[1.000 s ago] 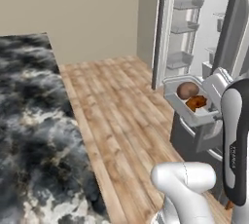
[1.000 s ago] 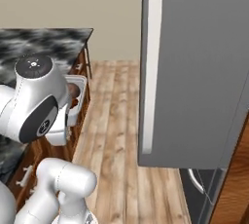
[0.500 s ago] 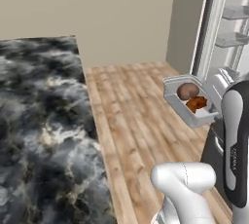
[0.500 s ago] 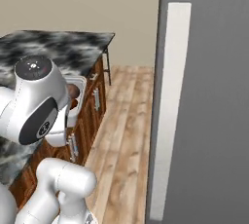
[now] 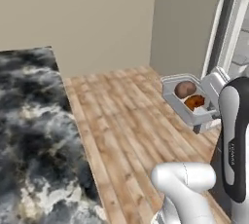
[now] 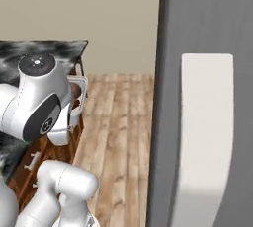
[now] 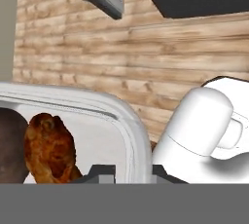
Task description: Place the tupperware on the top shelf of the fridge. Make space for the tupperware among the existing items by rearranging them on the shelves if needed. Close the fridge door when finished.
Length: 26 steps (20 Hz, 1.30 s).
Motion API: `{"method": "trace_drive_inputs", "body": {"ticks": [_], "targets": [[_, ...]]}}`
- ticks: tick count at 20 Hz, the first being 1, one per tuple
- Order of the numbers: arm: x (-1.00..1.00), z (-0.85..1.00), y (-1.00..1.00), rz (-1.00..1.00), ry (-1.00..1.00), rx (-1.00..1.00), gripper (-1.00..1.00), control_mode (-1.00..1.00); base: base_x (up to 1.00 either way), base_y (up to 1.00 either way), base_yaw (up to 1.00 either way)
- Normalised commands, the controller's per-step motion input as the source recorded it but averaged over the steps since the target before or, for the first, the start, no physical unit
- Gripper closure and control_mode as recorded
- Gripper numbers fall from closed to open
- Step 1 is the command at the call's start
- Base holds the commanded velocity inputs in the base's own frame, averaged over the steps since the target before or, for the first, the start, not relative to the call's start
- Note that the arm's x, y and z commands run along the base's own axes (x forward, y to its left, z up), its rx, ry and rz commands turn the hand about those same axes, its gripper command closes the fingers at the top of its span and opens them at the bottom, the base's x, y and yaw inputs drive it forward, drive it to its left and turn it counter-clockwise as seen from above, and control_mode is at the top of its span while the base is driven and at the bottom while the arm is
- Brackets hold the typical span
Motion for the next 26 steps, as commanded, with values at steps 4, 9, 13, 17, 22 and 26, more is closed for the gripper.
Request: {"method": "trace_drive_inputs", "body": {"ticks": [4, 9, 13, 17, 22, 26], "targets": [[0.0, 0.0, 0.0, 0.0, 0.0, 0.0, 1.0, 1.0, 0.21, -0.23, -0.61], [0.0, 0.0, 0.0, 0.0, 0.0, 0.0, 1.0, 1.0, 0.08, -0.21, -0.64], [0.0, 0.0, 0.0, 0.0, 0.0, 0.0, 1.0, 1.0, 0.58, 0.0, -0.65], [0.0, 0.0, 0.0, 0.0, 0.0, 0.0, 1.0, 1.0, 0.52, 0.09, -0.63], [0.0, 0.0, 0.0, 0.0, 0.0, 0.0, 1.0, 1.0, 0.74, 0.54, -0.63], [0.0, 0.0, 0.0, 0.0, 0.0, 0.0, 1.0, 1.0, 0.5, 0.25, -0.65]]}}
